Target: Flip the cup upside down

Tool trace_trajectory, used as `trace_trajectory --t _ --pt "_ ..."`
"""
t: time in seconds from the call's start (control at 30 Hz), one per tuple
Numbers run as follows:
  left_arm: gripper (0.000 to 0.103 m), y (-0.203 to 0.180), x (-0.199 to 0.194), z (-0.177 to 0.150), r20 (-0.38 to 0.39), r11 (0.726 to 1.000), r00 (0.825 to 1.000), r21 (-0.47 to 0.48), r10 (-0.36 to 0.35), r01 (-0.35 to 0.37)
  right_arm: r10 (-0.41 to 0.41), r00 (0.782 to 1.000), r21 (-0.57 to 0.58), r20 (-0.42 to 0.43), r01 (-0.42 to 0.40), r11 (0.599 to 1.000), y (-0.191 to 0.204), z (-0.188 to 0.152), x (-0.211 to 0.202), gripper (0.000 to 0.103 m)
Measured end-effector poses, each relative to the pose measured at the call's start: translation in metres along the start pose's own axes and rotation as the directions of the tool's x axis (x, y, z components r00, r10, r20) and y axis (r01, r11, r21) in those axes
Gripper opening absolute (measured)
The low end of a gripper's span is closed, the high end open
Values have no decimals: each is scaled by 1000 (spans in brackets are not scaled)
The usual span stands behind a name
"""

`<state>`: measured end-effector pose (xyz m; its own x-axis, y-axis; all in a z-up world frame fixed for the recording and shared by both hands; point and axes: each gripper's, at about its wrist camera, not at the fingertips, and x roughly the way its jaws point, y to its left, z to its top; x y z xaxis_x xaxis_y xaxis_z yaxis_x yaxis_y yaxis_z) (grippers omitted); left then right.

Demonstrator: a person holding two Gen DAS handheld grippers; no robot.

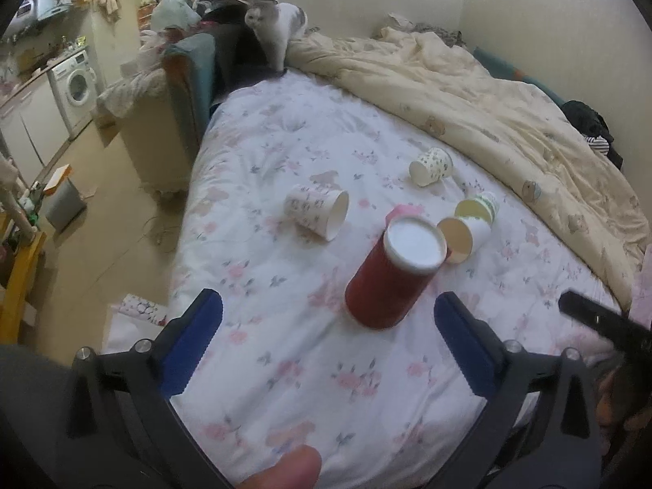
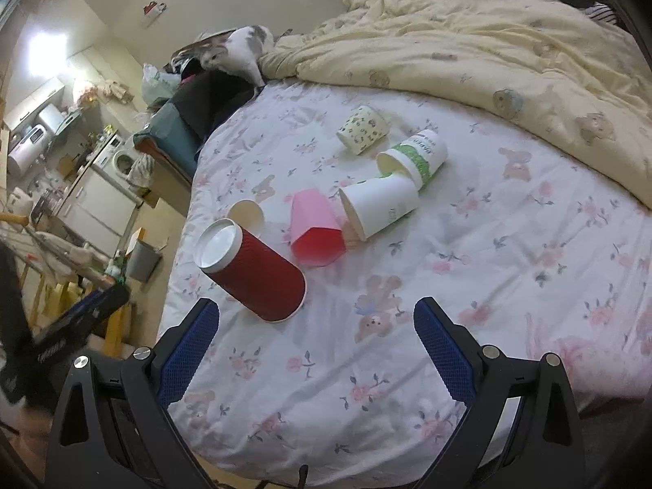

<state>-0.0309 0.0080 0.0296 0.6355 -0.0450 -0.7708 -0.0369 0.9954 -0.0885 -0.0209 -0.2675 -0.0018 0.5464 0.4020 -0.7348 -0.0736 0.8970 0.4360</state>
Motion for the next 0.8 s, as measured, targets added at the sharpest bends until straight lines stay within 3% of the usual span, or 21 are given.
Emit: trace_trajectory --t 0.2,0.3,0.4,0.8 --pt "103 10 -16 -21 60 999 998 -24 27 -26 -54 998 -19 40 55 998 8 -14 -5 99" --pt "103 12 -18 -26 94 998 994 -31 60 -58 -101 992 -83 76 107 991 22 -19 -6 99" --pt "102 13 -11 -27 78 997 994 -38 74 -71 -121 985 -154 122 139 978 36 -21 -7 99" --pt "103 4 -6 -31 65 998 995 -11 69 -69 -111 988 -186 109 130 974 44 -24 -2 99"
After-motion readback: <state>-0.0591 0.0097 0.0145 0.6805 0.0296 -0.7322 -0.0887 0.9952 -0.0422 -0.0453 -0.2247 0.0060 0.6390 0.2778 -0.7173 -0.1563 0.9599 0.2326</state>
